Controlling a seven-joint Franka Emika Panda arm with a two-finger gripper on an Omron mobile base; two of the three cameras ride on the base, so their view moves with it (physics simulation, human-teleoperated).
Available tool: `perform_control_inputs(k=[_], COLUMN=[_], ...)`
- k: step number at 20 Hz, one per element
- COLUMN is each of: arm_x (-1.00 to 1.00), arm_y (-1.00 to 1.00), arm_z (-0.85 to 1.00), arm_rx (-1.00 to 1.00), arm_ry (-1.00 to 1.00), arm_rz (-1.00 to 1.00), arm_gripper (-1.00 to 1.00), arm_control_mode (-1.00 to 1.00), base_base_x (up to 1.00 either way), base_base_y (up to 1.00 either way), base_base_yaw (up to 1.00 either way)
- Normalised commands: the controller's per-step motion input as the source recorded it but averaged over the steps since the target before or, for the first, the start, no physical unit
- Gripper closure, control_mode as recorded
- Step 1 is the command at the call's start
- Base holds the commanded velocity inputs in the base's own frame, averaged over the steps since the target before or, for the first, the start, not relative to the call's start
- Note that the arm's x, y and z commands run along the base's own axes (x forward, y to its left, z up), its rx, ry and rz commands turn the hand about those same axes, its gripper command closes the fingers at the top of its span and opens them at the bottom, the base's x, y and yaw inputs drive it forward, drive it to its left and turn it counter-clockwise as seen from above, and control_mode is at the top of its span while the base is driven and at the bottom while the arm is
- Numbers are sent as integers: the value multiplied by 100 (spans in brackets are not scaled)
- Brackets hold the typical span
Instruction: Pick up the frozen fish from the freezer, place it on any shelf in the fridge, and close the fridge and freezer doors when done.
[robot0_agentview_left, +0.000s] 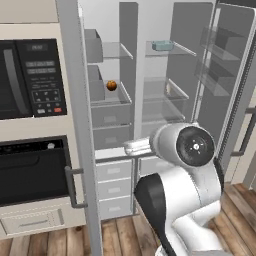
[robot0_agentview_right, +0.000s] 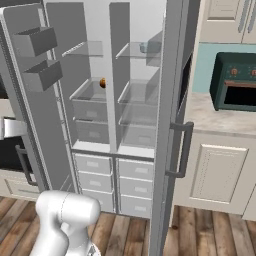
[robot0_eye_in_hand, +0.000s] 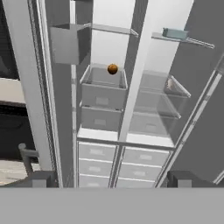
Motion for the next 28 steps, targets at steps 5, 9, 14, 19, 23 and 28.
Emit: perform_control_inputs(k=[5,9,14,19,23,28], arm_x=[-30,-3,74,88,76,46], arm_y=[100,100,100,86,41,27], arm_z=[-12,-49,-14,-2,-10,-30], arm_rx=[0,11,3,0,0,1], arm_ry=[-29,-25,-14,-6,-2,0], arm_rz=[-23,-30,-39,-42,-23,-4], arm_gripper=[-100,-100,-100,-100,-100,-100], arm_control_mode=[-100,-100,-100,-100,-100,-100], base_base_x=[0,0,0,0,0,0], base_base_y=[0,0,0,0,0,0], base_base_yaw=[0,0,0,0,0,0])
